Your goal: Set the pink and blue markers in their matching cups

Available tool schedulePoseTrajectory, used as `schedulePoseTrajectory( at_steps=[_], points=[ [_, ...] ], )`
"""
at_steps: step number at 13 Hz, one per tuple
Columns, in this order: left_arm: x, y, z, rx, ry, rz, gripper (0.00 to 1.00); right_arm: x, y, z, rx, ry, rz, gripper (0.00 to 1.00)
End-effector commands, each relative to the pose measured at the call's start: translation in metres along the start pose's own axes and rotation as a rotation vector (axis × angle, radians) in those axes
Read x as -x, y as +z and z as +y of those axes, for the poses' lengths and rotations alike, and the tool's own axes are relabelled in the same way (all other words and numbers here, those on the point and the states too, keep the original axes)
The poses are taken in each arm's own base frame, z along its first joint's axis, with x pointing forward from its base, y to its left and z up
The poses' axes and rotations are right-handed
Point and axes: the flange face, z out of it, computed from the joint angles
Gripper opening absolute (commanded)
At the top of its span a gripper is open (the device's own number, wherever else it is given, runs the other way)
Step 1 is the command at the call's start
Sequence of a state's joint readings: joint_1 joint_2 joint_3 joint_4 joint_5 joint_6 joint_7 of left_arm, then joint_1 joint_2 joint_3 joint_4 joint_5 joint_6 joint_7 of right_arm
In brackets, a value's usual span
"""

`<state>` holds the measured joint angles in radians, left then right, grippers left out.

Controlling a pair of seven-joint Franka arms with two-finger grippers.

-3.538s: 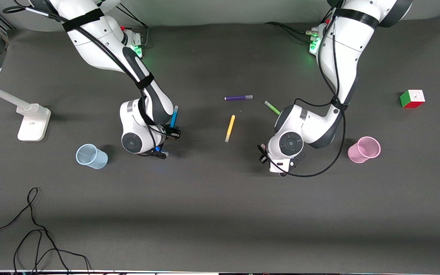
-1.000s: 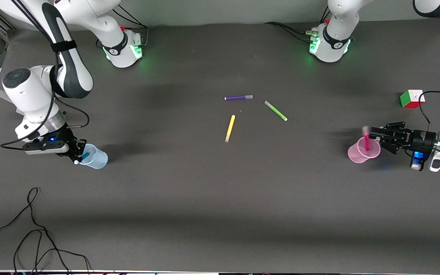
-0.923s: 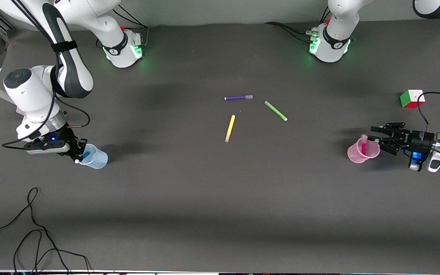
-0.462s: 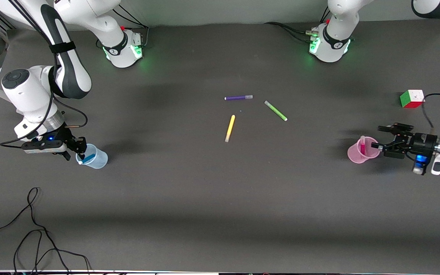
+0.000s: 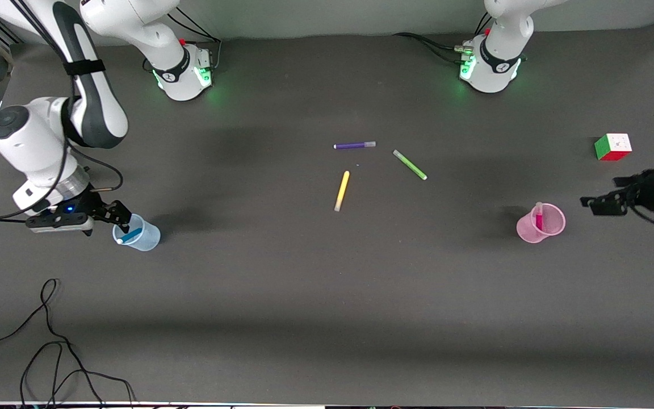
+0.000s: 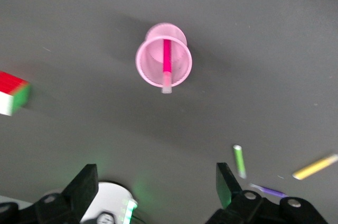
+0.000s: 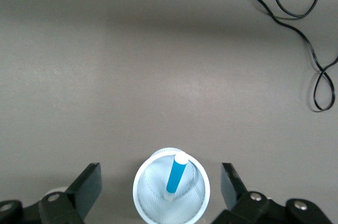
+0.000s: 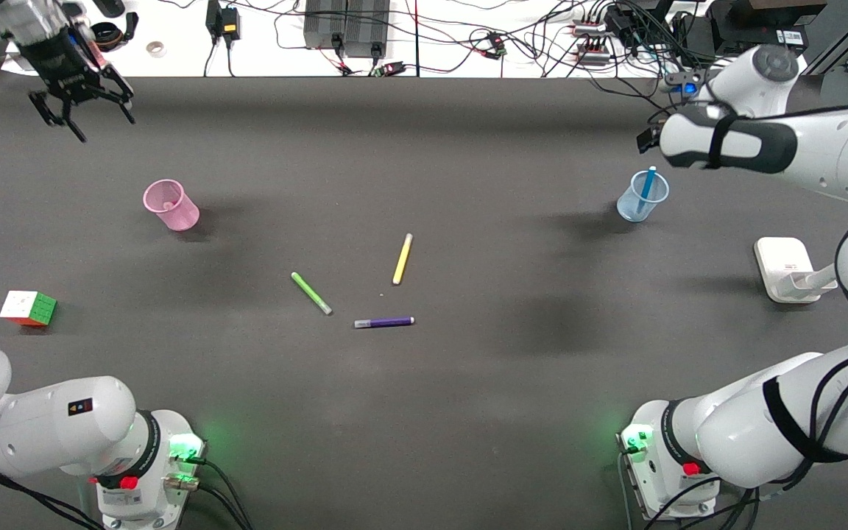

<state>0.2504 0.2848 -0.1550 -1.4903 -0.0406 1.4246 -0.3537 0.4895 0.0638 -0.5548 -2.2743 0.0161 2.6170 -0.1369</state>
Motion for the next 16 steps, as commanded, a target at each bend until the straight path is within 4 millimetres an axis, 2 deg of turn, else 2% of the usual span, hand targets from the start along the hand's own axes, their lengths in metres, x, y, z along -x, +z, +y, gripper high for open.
schedulePoseTrajectory(
  at_steps=[1,2,3,5,7,9,10,11,12,13,16],
  points=[
    [0.048,-0.023,0.014,-0.072,0.045,0.119,0.99,-0.036,-0.052,0.005,-0.018,0.011,-0.077,1.00],
    [0.067,-0.028,0.015,-0.066,0.060,0.172,0.99,-0.043,-0.068,0.010,-0.025,0.025,-0.126,1.00],
    [0.087,-0.028,0.020,-0.061,0.084,0.231,0.99,-0.051,-0.089,0.006,-0.036,0.019,-0.159,1.00],
    [0.095,-0.036,0.018,-0.061,0.120,0.273,0.99,-0.055,-0.145,-0.008,-0.067,0.044,-0.204,1.00],
    [0.099,-0.058,0.013,-0.094,0.239,0.316,0.99,-0.040,-0.200,-0.023,-0.070,0.074,-0.242,1.00],
    [0.095,-0.072,0.007,-0.109,0.293,0.345,0.99,-0.020,-0.253,-0.024,-0.088,0.068,-0.201,1.00],
    [0.099,-0.073,0.010,-0.118,0.284,0.344,0.99,-0.008,-0.268,-0.016,-0.092,0.081,-0.200,1.00],
    [0.104,-0.072,0.011,-0.122,0.282,0.327,0.99,-0.002,-0.277,-0.013,-0.094,0.085,-0.187,1.00],
    [0.106,-0.072,0.012,-0.117,0.277,0.319,0.99,-0.004,-0.279,-0.018,-0.090,0.071,-0.178,1.00],
    [0.107,-0.072,0.012,-0.119,0.278,0.318,0.99,-0.008,-0.276,-0.027,-0.086,0.058,-0.183,1.00],
    [0.110,-0.074,0.009,-0.118,0.273,0.310,0.99,-0.018,-0.269,-0.030,-0.082,0.049,-0.198,1.00]
  ],
)
